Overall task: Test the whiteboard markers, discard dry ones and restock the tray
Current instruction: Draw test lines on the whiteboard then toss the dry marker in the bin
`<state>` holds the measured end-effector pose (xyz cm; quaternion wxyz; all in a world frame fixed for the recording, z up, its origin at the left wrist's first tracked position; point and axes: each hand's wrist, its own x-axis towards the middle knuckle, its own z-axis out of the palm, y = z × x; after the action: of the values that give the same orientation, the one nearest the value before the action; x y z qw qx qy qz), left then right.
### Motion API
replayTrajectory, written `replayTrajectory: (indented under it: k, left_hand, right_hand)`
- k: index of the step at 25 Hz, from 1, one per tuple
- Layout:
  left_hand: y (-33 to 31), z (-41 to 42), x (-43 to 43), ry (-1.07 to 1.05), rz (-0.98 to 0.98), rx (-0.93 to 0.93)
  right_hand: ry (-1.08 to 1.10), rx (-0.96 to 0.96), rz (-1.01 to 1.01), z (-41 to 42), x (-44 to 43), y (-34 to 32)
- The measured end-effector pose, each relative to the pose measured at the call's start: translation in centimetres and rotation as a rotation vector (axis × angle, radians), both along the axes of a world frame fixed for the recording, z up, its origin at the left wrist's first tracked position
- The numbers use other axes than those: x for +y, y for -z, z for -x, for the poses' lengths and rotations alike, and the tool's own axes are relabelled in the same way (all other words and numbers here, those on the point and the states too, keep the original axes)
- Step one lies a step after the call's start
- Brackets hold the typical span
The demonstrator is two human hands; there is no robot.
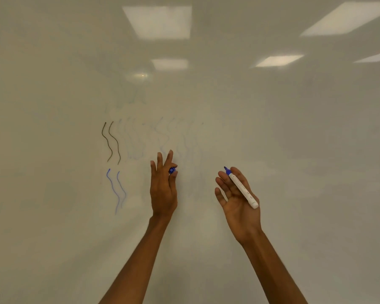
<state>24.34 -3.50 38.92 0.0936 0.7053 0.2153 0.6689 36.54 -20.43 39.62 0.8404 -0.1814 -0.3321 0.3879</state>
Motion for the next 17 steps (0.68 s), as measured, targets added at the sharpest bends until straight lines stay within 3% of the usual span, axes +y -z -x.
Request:
replayTrajectory:
  k: [6, 12, 17]
  left_hand:
    - [-0.2, -1.5, 3.3, -0.02, -0.137, 0.098]
    - [-0.3, -2.8, 5.4, -0.167, -0.306, 0.117]
    - [-0.5, -2.8, 6.2, -0.192, -0.324, 0.127]
  right_hand:
    - [0.182, -0.146, -0.019, 0.1, 2.5, -2.1]
    - [0.694, -0.401, 0.011, -0.8, 6.0, -4.5]
    - [0.851, -0.525, -0.018, -0.8, 7.9, -6.5]
